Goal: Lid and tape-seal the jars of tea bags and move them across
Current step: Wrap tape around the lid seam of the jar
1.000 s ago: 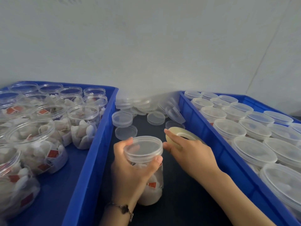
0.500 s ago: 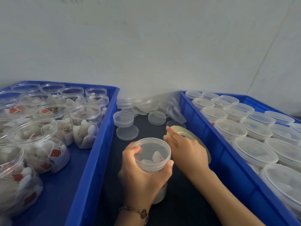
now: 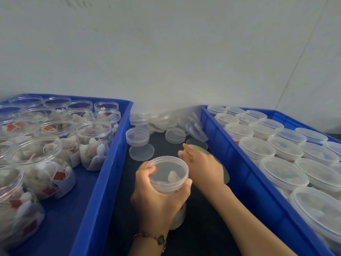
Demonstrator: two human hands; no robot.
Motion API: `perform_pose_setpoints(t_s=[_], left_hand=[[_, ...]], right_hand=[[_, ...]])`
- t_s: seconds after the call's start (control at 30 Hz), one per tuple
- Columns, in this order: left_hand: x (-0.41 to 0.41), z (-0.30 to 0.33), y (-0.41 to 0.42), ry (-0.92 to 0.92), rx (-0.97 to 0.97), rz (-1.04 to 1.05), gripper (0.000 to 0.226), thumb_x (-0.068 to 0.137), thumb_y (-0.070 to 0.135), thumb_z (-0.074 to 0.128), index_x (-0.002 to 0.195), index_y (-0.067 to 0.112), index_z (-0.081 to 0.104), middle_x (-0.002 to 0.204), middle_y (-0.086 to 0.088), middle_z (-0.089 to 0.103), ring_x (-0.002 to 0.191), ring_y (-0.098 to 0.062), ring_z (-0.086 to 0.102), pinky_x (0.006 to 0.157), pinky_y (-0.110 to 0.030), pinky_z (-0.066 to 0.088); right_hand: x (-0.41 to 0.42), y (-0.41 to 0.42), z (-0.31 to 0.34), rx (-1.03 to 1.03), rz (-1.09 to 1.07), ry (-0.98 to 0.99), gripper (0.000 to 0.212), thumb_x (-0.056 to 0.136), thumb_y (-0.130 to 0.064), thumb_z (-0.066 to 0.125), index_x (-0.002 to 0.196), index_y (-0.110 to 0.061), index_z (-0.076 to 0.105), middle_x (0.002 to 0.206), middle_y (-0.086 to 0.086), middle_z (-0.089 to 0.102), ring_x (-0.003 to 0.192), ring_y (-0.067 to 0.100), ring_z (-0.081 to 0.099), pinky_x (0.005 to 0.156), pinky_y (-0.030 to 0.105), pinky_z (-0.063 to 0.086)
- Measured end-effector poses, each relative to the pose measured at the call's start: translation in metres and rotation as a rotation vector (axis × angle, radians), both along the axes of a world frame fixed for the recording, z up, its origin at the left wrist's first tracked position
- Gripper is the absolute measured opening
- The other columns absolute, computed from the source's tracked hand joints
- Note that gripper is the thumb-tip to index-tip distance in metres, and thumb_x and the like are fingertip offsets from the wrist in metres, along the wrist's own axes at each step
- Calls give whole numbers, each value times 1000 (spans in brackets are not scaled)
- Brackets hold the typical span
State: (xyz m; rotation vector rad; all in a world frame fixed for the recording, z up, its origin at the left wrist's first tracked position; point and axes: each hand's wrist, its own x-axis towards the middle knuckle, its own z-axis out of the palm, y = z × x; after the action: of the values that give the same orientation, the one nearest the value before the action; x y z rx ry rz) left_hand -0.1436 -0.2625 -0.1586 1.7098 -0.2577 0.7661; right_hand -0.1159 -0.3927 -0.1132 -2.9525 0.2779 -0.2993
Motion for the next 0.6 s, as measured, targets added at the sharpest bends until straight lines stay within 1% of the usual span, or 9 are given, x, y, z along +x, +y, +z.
perform_pose_setpoints(t_s=[0.07, 0.13, 0.27, 0.33, 0.4, 0.47, 0.53, 0.6], left_hand=[[1, 0, 0, -19, 17, 7, 84, 41, 53, 87, 106, 20, 45, 110, 3, 56, 92, -11, 56, 72, -10, 41], [1, -1, 0, -17, 25, 16, 87, 40, 55, 88, 106, 19, 46, 111, 2, 57, 92, -12, 56, 72, -12, 42], [1, 2, 0, -8, 8, 25, 80, 42, 56, 81, 105, 23, 44, 112, 10, 52, 93, -10, 57, 73, -15, 44], [1, 1, 1, -31, 29, 30, 80, 43, 55, 81, 104, 20, 45, 113, 10, 52, 94, -8, 56, 73, -17, 46], [1, 1, 0, -41, 49, 26, 80, 43, 53, 83, 104, 17, 46, 114, 10, 51, 94, -8, 56, 73, -14, 44], [0, 2, -1, -36, 50, 30, 78, 45, 60, 74, 104, 17, 46, 115, 10, 50, 94, -8, 55, 73, -14, 44], [0, 2, -2, -41, 44, 32, 76, 48, 63, 68, 103, 15, 47, 116, 9, 50, 95, -7, 55, 75, -17, 45], [1, 1, -2, -46, 34, 30, 76, 48, 63, 68, 104, 17, 46, 116, 10, 50, 97, -6, 54, 76, -18, 46]], right_hand=[[3, 1, -1, 20, -10, -14, 45, 100, -42, 33, 144, -32, 34, 135, -10, 53, 115, 14, 55, 79, 30, 44], [5, 2, -3, 82, -28, -27, 44, 100, -43, 33, 143, -33, 37, 138, -9, 52, 119, 16, 53, 83, 33, 44], [11, 1, -5, 99, -33, -2, 45, 99, -43, 34, 143, -34, 37, 139, -8, 50, 122, 19, 52, 85, 37, 45], [14, 0, -5, 108, -52, -8, 45, 99, -46, 33, 142, -35, 37, 138, -8, 51, 120, 19, 53, 84, 37, 46], [16, 0, -5, 151, -75, -27, 45, 99, -48, 32, 142, -36, 38, 138, -8, 52, 119, 19, 54, 85, 39, 47], [18, 0, -6, 148, -73, -9, 45, 99, -46, 32, 143, -35, 37, 139, -7, 51, 120, 20, 54, 87, 40, 48], [20, 0, -7, 124, -71, 4, 45, 99, -44, 33, 143, -35, 36, 139, -7, 51, 119, 20, 54, 84, 38, 47], [22, 0, -7, 146, -89, -28, 45, 99, -46, 32, 142, -35, 38, 135, -7, 54, 114, 18, 57, 79, 35, 47]])
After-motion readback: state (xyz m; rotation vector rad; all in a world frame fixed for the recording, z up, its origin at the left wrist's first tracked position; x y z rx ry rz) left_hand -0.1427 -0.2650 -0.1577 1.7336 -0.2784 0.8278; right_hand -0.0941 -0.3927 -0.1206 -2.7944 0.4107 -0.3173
